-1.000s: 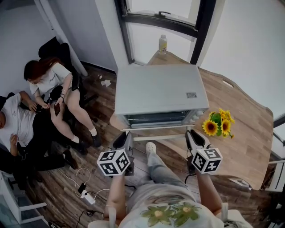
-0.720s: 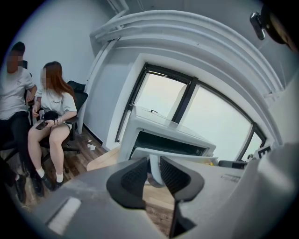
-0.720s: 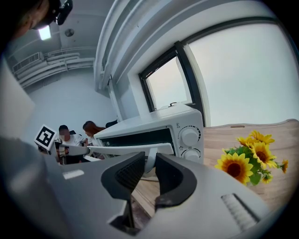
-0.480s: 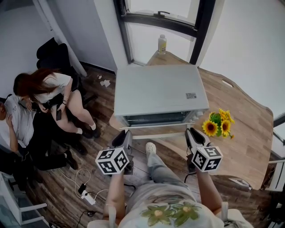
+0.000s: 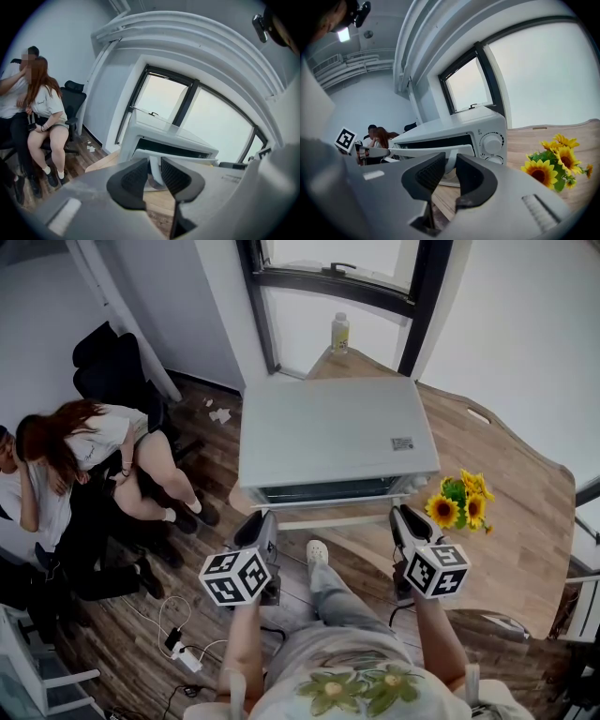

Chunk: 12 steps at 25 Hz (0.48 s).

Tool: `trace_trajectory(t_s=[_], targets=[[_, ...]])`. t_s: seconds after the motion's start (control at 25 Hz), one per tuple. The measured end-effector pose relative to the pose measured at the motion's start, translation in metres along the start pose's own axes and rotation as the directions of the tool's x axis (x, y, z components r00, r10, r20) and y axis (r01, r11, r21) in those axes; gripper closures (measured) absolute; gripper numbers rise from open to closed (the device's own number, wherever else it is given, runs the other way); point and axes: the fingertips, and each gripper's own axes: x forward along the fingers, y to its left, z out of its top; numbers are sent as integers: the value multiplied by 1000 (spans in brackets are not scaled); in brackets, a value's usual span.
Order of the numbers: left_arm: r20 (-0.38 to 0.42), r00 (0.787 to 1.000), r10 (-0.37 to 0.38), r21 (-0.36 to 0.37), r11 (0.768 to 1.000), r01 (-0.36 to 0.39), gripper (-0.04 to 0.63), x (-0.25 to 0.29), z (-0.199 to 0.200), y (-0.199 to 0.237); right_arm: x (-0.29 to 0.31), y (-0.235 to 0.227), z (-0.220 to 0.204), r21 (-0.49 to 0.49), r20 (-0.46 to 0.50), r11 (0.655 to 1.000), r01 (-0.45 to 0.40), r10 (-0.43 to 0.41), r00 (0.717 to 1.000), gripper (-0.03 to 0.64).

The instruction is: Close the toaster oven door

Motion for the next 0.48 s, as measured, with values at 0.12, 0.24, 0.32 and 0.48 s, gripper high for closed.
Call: trace_trajectory(t_s=[0.12,0.24,0.32,0.48], targets=[[4,1000,0,3,1000,0,495,3,3,0,3,-1,3,2,1,1000,-2,2,1000,541],[6,1000,1,4,1000,-1,495,5,6,0,6,-1,6,4,3,1000,-4,4,1000,541],[9,1000,2,4,1000,-2,495,7,8,0,7,-2,7,6,5,1000,-6,6,1000,541],[15,1000,0,-1,1000,0,495,12,11,1,12,-4,11,9,8,1000,-5,5,1000,541]])
